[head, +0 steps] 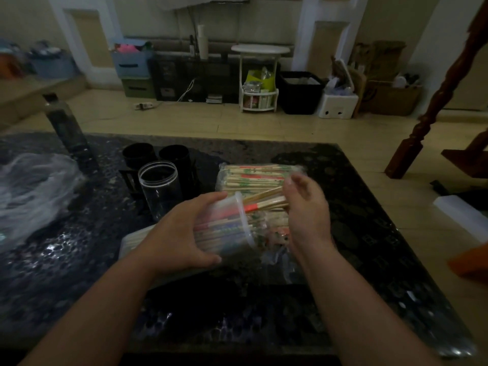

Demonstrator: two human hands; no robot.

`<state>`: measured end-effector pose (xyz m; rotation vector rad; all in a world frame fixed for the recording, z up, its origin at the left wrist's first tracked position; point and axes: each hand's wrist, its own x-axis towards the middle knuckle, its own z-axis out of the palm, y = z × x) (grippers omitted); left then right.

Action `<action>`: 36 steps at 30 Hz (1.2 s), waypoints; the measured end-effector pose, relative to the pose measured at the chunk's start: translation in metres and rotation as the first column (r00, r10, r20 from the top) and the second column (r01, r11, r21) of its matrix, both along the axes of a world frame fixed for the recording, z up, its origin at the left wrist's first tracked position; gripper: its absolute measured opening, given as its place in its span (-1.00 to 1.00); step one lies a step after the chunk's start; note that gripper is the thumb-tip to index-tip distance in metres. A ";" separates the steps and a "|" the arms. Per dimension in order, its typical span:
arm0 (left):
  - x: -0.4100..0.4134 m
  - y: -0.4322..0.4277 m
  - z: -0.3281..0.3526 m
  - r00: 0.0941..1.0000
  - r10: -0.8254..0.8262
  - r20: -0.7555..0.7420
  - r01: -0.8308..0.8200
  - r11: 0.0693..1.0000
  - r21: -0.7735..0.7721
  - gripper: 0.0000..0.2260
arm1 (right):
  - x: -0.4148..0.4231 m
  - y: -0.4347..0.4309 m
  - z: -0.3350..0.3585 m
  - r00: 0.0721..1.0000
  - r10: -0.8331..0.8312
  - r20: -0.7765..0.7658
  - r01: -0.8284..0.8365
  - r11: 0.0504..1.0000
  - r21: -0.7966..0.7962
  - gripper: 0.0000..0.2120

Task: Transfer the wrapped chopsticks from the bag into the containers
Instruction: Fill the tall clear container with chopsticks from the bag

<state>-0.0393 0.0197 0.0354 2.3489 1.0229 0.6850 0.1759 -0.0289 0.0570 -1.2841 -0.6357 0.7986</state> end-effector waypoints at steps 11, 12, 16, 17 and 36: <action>-0.001 0.003 -0.003 1.000 0.004 0.002 -0.004 1.000 0.022 -0.07 | -0.015 -0.007 -0.010 0.846 0.079 0.527 -0.087 0.996 -0.011 -0.57; -0.001 0.004 -0.002 1.000 -0.003 0.012 0.002 1.000 0.023 -0.08 | -0.019 -0.009 -0.011 0.794 0.153 0.589 -0.145 0.988 -0.061 -0.53; 0.001 0.004 0.000 0.999 -0.021 0.043 0.020 0.999 0.027 -0.10 | -0.026 -0.013 -0.014 0.704 0.482 0.522 -0.472 0.866 -0.164 -0.57; 0.000 0.003 0.000 0.999 -0.018 0.039 0.017 0.999 0.033 -0.10 | -0.023 -0.011 -0.013 0.741 0.486 0.463 -0.484 0.865 -0.134 -0.67; -0.007 0.008 -0.002 0.993 0.113 0.029 -0.116 0.987 0.111 -0.12 | 0.016 -0.005 -0.076 0.333 0.823 0.460 0.052 0.471 -0.881 -0.64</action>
